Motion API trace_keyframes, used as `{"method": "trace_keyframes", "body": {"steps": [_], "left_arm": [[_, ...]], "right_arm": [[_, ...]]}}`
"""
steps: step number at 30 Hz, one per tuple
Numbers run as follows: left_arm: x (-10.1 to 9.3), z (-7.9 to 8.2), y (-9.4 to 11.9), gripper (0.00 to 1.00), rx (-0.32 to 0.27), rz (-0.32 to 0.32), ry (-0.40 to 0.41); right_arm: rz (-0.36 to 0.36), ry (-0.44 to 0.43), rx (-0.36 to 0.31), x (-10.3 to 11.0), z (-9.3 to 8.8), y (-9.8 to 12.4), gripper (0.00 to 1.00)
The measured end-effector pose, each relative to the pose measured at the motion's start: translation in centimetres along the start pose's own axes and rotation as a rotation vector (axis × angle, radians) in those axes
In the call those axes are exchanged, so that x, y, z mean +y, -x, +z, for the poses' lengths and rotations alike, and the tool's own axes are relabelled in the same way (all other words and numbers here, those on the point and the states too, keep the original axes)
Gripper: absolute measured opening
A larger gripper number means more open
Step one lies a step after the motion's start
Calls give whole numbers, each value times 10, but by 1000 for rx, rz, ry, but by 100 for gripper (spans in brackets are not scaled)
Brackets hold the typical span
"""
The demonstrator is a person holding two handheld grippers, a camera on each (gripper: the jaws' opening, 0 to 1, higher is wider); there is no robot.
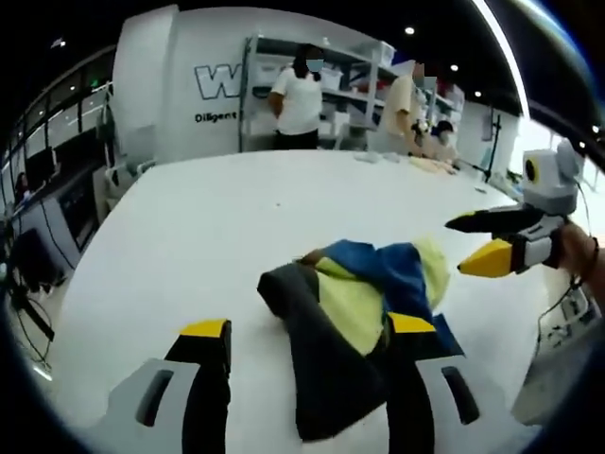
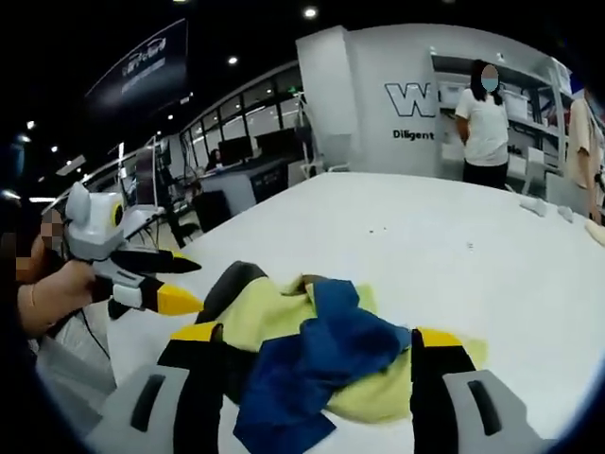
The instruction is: Fold the garment on the visible template until the final outline fits inside the template.
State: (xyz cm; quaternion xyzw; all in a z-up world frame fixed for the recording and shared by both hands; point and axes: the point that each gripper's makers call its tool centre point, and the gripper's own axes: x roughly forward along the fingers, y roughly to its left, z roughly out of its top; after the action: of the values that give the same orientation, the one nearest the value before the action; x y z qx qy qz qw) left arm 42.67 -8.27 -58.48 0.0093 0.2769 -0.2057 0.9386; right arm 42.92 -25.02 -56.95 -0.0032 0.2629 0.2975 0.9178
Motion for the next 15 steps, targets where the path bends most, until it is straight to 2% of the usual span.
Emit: {"method": "trace_keyframes", "body": {"steps": [5,10,15], "left_arm": [[11,9,-8,51,-13,-54,4],[30,12,-15,50,-7,-52,1],[46,8,-25,49,16,-43,-3]], "right_arm": [[26,-1,18,-2,5,-15,71],[38,-5,25,-8,10,-28,66],[54,-10,52,-13,9,-45,59]]}}
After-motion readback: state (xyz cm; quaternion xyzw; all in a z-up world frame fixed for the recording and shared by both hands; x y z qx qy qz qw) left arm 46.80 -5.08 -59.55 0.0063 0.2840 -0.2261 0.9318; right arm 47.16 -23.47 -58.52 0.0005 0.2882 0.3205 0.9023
